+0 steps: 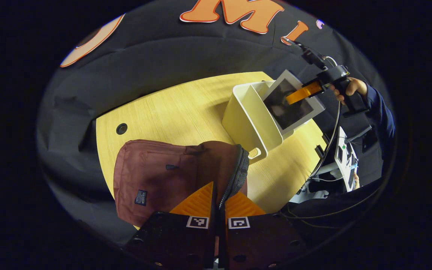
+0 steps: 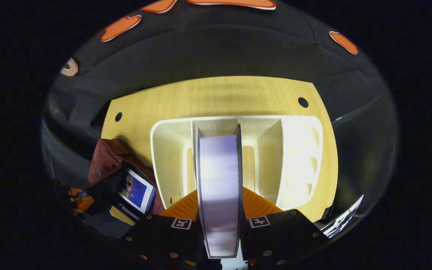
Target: Open the schoolbag, grab two books from the bookshelf and put them into the schoolbag.
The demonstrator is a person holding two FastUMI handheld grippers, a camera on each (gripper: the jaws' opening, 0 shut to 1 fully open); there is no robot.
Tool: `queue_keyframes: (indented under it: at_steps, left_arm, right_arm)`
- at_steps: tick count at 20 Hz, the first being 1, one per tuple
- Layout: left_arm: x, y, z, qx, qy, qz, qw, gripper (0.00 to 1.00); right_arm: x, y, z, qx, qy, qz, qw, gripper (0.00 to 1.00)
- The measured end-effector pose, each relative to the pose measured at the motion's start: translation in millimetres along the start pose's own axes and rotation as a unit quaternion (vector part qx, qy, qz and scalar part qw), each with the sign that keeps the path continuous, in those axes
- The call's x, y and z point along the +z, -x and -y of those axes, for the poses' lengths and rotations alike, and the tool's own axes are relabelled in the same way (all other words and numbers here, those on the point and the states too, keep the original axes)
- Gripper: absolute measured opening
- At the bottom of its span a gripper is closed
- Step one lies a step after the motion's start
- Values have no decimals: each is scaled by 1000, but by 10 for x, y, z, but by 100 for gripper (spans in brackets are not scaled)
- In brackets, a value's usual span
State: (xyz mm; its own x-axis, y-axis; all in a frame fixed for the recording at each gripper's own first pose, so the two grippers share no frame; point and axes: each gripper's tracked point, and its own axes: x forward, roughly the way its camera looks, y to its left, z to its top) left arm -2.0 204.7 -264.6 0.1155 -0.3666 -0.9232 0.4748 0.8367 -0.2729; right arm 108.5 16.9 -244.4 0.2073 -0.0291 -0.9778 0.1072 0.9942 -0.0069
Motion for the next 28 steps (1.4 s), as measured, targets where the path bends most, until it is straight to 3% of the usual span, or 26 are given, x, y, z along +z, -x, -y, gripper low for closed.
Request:
queue_keyframes:
  at_steps: [7,12,17,24,28]
  left_arm:
    - [-22,-19,28,-9,-18,0,1000,5]
    - [8,-19,52,-14,-41,-3,999,5]
    - [40,5,40,-16,-64,-2,998,5]
    - [33,11,70,-28,-64,1,998,5]
    - [41,4,97,-34,-62,2,997,5]
  right_arm:
    - [47,1161,-167,32,-6,101,994,40]
    - [-265,1528,-541,70,-9,144,987,39]
    - [-635,1372,-1088,116,-21,159,980,39]
    - [-1132,610,-1837,214,-111,123,963,38]
    - [-1169,239,-2051,240,-155,114,952,38]
